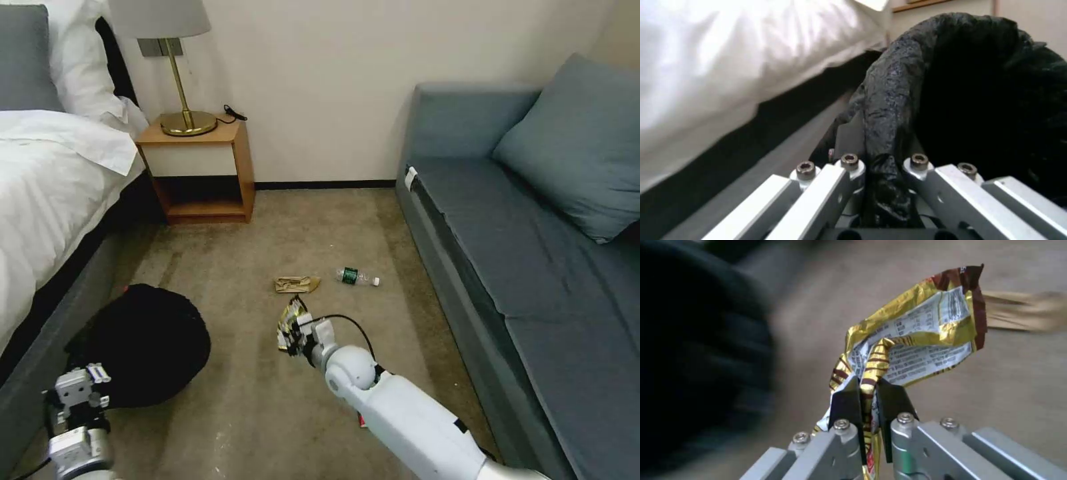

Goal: Pick up the trash bin, then pick up the garbage on the floor and place it into the trash bin.

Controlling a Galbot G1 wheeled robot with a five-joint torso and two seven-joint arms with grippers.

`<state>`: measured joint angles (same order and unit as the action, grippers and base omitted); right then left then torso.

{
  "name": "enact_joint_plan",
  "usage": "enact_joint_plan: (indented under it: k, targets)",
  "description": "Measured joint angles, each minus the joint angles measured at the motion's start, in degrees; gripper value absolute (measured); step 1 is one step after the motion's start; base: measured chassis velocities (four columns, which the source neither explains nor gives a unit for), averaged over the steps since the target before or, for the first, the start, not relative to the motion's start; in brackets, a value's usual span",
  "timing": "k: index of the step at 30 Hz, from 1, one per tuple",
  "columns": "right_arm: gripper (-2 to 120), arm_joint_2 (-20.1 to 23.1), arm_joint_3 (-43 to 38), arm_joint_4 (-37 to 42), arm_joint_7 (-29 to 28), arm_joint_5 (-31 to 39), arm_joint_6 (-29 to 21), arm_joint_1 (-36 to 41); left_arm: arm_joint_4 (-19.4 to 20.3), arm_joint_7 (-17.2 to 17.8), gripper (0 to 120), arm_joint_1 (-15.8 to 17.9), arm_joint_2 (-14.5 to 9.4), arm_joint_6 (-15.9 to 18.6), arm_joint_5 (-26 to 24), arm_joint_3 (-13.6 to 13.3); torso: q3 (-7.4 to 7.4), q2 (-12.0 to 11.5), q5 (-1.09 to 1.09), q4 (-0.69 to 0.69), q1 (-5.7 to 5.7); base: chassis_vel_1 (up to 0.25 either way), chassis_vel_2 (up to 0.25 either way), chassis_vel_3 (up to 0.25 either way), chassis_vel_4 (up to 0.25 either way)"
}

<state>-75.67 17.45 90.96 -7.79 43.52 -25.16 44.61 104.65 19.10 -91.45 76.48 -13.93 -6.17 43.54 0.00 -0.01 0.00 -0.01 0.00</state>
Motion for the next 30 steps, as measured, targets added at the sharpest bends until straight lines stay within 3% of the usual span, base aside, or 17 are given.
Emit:
enact_joint_plan:
  k: [6,10,16,23,30]
  targets:
    - [7,0.0,2.5,9.9,1.2,12.4,0.0,1.2,-0.9,0.0,3,2.8,1.3,0.7,2.9,-4.0,0.0,0.0,0.0,0.0,0.0,0.0,0.0,0.0,0.0]
    - [7,-1.3,5.0,9.8,2.0,14.2,-0.4,0.7,-1.1,-0.1,3,3.0,2.0,0.5,3.2,-5.4,0.0,0.0,0.0,0.01,0.0,0.0,0.0,0.0,0.0]
    - [7,-3.7,6.1,4.5,2.1,13.0,-0.3,-0.5,-0.9,-0.7,3,2.3,2.4,-0.5,3.1,-5.8,0.0,0.0,0.0,0.01,0.0,0.0,0.0,0.0,0.0]
    - [8,-7.0,6.1,-6.6,1.2,3.6,1.1,-2.1,-1.3,-1.1,3,1.4,2.4,-2.0,2.9,-6.0,0.0,0.0,0.0,0.01,0.0,0.0,0.0,0.0,0.0]
    - [31,-9.6,5.8,-10.3,0.2,0.2,2.2,-2.9,-2.2,-1.8,3,1.4,2.9,-3.8,3.4,-7.0,0.0,0.0,-0.01,0.01,0.0,0.0,0.0,0.0,0.0]
